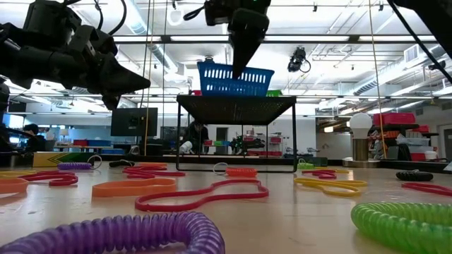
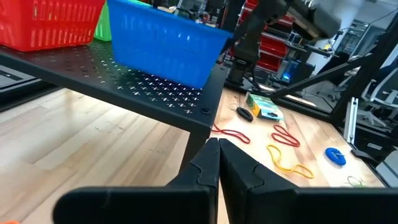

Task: Pick & Place Office Desk Supplies
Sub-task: Put the blue bin on the shelf

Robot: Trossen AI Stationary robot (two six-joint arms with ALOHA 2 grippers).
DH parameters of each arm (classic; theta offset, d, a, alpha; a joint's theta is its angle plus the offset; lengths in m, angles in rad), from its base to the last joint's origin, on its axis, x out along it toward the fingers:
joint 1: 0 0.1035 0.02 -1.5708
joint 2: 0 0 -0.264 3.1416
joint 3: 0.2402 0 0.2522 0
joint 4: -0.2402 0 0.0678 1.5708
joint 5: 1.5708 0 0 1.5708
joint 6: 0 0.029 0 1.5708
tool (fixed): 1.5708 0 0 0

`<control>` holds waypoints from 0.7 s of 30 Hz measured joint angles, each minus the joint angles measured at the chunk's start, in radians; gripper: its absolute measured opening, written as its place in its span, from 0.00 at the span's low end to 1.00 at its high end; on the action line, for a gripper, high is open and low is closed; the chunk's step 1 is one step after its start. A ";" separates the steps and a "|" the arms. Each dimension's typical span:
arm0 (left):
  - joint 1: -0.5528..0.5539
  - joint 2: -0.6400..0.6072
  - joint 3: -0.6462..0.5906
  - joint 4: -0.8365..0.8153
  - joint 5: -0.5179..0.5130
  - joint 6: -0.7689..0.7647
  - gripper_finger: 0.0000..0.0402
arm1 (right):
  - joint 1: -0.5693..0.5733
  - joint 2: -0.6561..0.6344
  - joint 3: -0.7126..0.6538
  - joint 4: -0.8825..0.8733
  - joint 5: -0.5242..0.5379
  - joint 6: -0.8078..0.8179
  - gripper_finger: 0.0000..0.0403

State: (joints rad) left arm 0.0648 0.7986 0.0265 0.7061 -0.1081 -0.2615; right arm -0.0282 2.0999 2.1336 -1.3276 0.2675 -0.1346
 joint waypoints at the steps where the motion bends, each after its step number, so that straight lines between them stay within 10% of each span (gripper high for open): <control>1: 0.000 0.000 0.000 0.000 0.000 0.000 0.02 | -0.002 0.000 -0.001 -0.002 0.009 -0.007 0.03; 21: 0.000 0.000 0.000 -0.007 0.003 -0.016 0.02 | -0.022 0.003 -0.001 0.011 0.025 0.039 0.17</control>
State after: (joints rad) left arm 0.0648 0.7990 0.0265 0.6991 -0.1055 -0.2777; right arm -0.0502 2.1033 2.1330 -1.3167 0.2927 -0.0952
